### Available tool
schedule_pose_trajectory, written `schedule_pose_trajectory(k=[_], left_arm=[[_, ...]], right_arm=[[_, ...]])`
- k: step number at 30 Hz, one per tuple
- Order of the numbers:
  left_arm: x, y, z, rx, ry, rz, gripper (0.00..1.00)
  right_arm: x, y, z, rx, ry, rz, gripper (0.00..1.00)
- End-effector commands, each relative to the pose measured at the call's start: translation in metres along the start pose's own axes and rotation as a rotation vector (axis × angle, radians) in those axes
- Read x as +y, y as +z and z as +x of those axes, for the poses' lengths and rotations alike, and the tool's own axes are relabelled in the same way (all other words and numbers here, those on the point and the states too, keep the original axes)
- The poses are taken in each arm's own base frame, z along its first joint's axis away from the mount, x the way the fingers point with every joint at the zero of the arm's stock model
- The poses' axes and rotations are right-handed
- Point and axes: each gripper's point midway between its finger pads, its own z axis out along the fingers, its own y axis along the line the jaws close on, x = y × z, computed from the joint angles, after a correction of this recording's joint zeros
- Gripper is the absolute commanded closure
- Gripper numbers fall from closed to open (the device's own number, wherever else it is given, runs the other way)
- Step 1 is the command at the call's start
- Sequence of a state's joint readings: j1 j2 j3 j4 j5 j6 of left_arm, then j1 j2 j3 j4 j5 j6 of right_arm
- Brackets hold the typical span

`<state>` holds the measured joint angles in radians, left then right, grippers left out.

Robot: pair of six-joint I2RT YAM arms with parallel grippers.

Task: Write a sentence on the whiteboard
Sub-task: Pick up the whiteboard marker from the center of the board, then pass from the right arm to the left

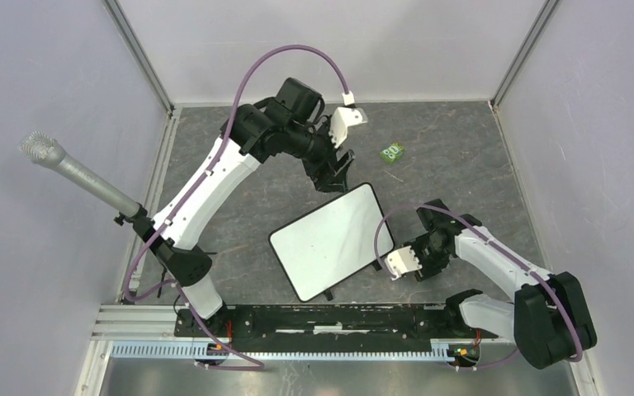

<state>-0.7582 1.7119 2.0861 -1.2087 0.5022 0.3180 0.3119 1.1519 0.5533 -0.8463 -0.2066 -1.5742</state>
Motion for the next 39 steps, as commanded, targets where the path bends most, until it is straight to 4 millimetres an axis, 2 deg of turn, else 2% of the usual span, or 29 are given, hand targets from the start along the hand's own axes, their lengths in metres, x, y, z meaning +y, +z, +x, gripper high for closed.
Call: schedule_pose_trajectory(k=[1,6,8,10,16,19,21,26,29,32,36,37,39], left_arm=[[0.01,-0.006,-0.019,-0.088,-0.108,0.021,0.18],[0.018,-0.013,-0.025,-0.128,-0.151,0.057,0.13],[0.022,-0.016,-0.03,-0.148,-0.164,0.066,0.06],[0.03,-0.02,-0.033,-0.168,-0.184,0.043,0.01],[0.066,-0.037,-0.045,-0.256,-0.262,-0.104,0.0],[0.075,-0.039,-0.044,-0.268,-0.28,-0.155,0.0],[0.084,-0.041,-0.045,-0.278,-0.325,-0.205,0.0],[0.091,-0.062,-0.054,-0.336,-0.288,-0.144,0.0],[0.093,-0.076,-0.063,-0.388,-0.305,-0.152,0.0],[0.109,-0.094,-0.069,-0.439,-0.33,-0.273,0.0],[0.121,-0.119,-0.078,-0.56,-0.338,-0.353,0.0],[0.122,-0.123,-0.079,-0.579,-0.334,-0.371,0.0],[0.113,-0.12,-0.079,-0.577,-0.29,-0.326,0.0]], right_arm=[[0.011,0.012,0.013,0.121,-0.109,-0.05,0.42],[0.021,0.017,0.014,0.153,-0.173,-0.159,0.57],[0.019,0.017,0.011,0.144,-0.179,-0.193,0.62],[0.016,0.016,0.009,0.142,-0.182,-0.217,0.67],[0.013,0.019,0.006,0.156,-0.191,-0.244,0.84],[0.002,0.013,-0.003,0.127,-0.152,-0.198,0.96],[-0.013,0.001,-0.013,0.08,-0.106,-0.156,1.0],[-0.063,-0.053,-0.044,-0.125,0.016,-0.039,1.0],[-0.097,-0.101,-0.058,-0.256,0.086,0.033,1.0],[-0.142,-0.155,-0.07,-0.394,0.186,0.187,1.0],[-0.189,-0.223,-0.087,-0.619,0.318,0.357,1.0],[-0.198,-0.239,-0.094,-0.685,0.343,0.383,1.0],[-0.218,-0.268,-0.106,-0.809,0.398,0.446,1.0]])
